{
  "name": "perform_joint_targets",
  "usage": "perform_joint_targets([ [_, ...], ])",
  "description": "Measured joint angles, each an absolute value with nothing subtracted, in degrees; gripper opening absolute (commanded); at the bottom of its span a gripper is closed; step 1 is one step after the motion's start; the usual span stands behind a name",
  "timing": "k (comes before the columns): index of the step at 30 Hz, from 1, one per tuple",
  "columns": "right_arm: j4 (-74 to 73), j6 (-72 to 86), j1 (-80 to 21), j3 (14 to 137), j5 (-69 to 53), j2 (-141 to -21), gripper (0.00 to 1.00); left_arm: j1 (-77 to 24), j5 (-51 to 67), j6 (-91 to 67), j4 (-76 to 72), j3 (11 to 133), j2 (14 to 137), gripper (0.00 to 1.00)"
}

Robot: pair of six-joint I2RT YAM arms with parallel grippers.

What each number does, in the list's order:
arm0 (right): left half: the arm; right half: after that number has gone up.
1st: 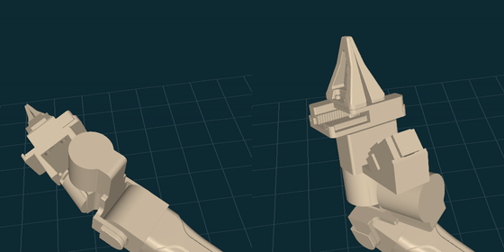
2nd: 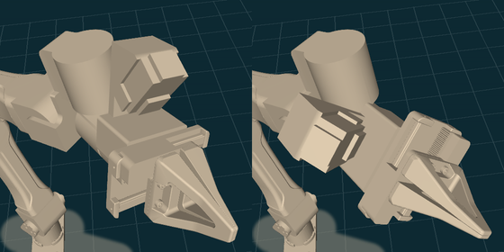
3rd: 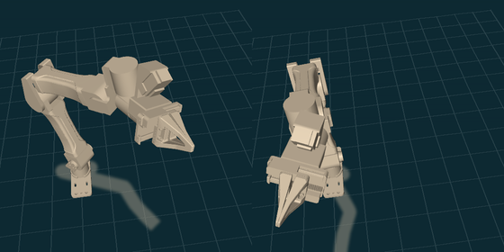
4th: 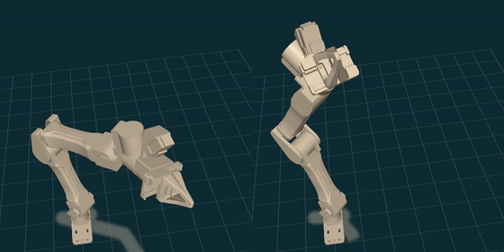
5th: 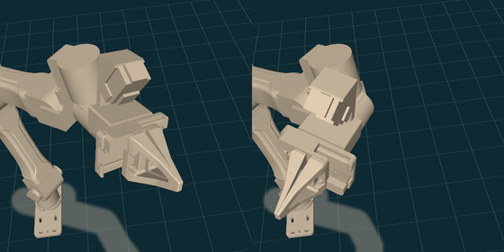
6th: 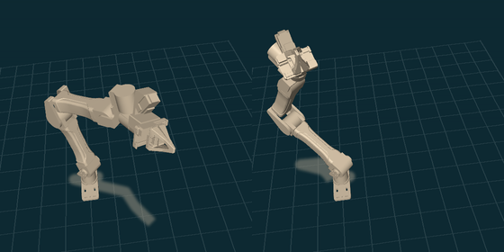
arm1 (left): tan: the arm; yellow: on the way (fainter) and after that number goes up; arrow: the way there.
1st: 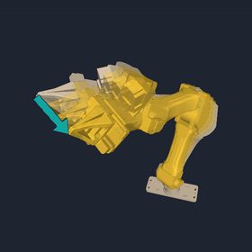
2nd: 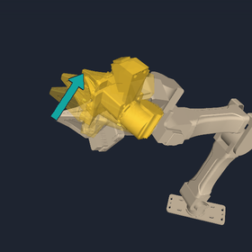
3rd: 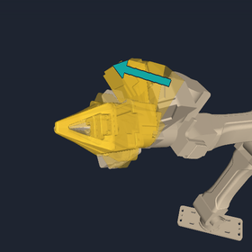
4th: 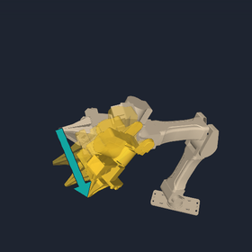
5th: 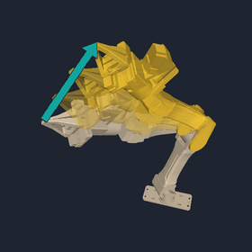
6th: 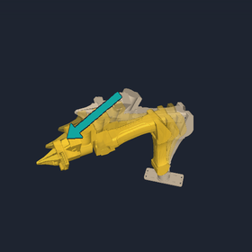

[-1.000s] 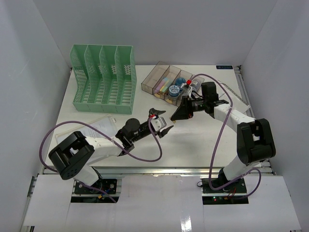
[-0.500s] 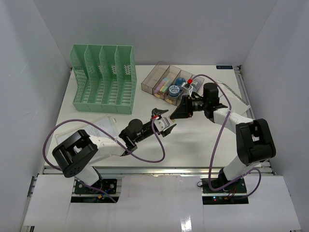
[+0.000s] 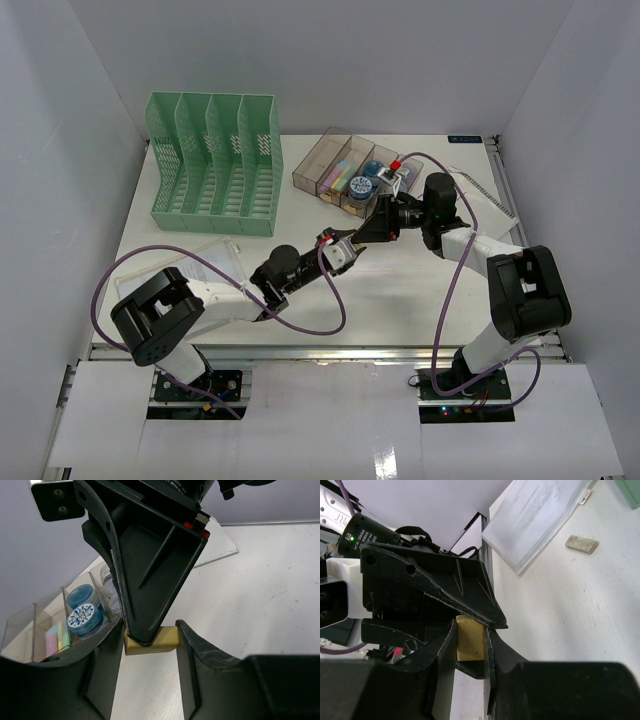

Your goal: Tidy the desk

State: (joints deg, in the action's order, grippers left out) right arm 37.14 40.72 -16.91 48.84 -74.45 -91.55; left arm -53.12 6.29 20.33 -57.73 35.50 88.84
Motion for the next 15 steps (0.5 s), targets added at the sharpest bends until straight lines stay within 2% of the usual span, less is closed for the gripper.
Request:
perform_joint_targets([
  [3,37.9,41.4,-16.9,48.8,-73.8,-91.6,0.3,-53.2,5.8,20.4,-57.4,35.7,88.8,0.34],
  [8,38.2,42.0,-16.9,48.8,-73.3,-91.6,0.38,-53.3,5.0,20.3,-56.5,36.2,88.8,0.22],
  [14,38.8,41.8,-16.9,48.8,-74.0,-91.6,0.57,-53.3,4.6,20.3,-55.6,36.3,88.7,0.11],
  [15,38.8,41.7,-16.9,48.8,-74.2,-91.6,0.64,-53.3,4.5,20.3,-55.4,36.3,88.6,0.09],
])
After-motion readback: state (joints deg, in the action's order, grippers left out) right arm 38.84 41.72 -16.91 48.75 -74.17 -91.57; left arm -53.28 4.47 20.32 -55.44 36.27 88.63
